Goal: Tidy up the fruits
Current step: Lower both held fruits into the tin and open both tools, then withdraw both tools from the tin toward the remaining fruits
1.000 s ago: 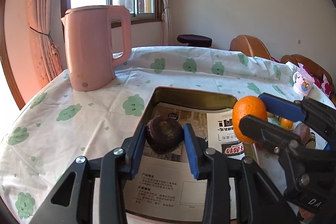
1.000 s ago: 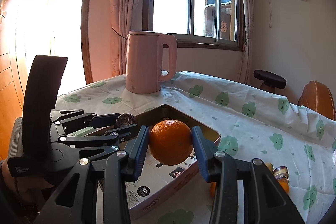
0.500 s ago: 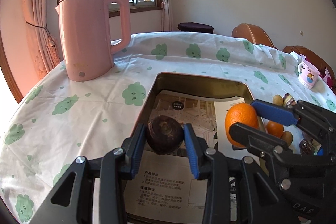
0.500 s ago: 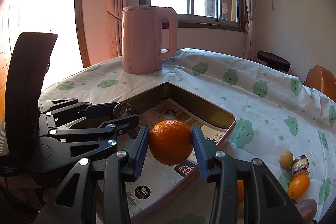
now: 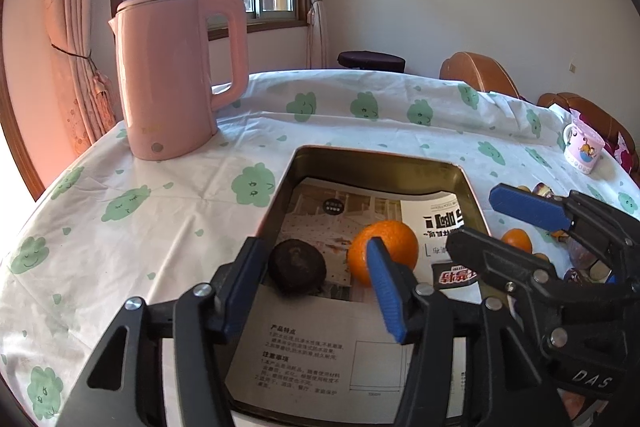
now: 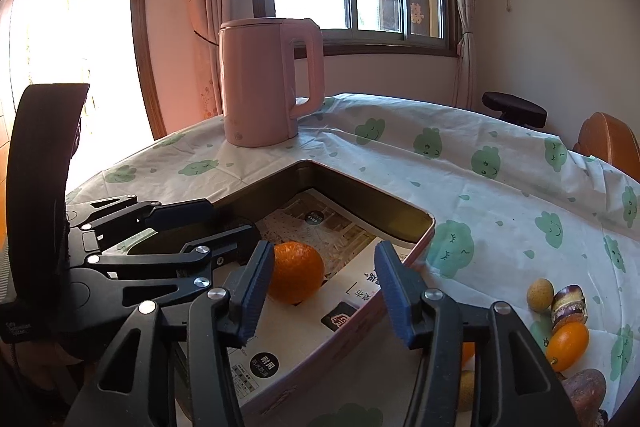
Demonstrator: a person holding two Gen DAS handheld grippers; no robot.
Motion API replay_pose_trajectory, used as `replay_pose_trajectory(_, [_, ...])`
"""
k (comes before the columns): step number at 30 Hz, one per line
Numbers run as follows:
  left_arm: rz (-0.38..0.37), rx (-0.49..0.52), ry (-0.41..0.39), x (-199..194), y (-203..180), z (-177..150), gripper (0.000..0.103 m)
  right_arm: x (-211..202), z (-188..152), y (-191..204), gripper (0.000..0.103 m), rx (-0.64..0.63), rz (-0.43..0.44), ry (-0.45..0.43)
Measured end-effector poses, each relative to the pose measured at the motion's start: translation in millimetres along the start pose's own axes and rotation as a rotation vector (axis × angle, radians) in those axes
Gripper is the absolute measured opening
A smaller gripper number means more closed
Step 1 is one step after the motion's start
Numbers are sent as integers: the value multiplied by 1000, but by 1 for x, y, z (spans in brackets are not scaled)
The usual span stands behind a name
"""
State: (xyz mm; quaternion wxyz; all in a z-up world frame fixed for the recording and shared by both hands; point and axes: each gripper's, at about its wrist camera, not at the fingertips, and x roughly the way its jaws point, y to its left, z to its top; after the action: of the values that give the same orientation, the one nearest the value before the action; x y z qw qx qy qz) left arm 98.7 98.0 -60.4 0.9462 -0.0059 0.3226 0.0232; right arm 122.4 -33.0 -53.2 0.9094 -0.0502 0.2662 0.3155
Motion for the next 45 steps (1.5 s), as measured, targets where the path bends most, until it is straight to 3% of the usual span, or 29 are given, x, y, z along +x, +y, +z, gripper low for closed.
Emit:
replay_pose_trajectory(12, [3, -14, -23, -3, 1, 0, 64, -7, -1, -6, 63, 25, -21, -32])
replay_pose_trajectory(18, [27, -49, -46, -10, 5, -2, 90, -15, -3, -10, 75, 43, -32, -58])
replay_pose_trajectory(21, [20, -44, -60, -14, -2, -2, 92, -22, -4, -11, 76, 29, -60, -69])
replay_pose_trajectory(29, [-57, 22, -101, -35, -49, -3, 94, -78, -19, -39, 76, 4, -184, -122])
replay_pose_trajectory(35, [-127, 77, -100, -42, -93, -6, 94, -131, -52, -92, 82, 106, -309, -127])
replay_pose_trajectory(40, [-177, 128, -73, -39, -127, -13, 94, -145, -76, -127, 83, 196, -343, -58])
replay_pose_trajectory(45, [-202, 188, -49, -35, -154, -21, 94, -136, -86, -139, 83, 201, -329, 17])
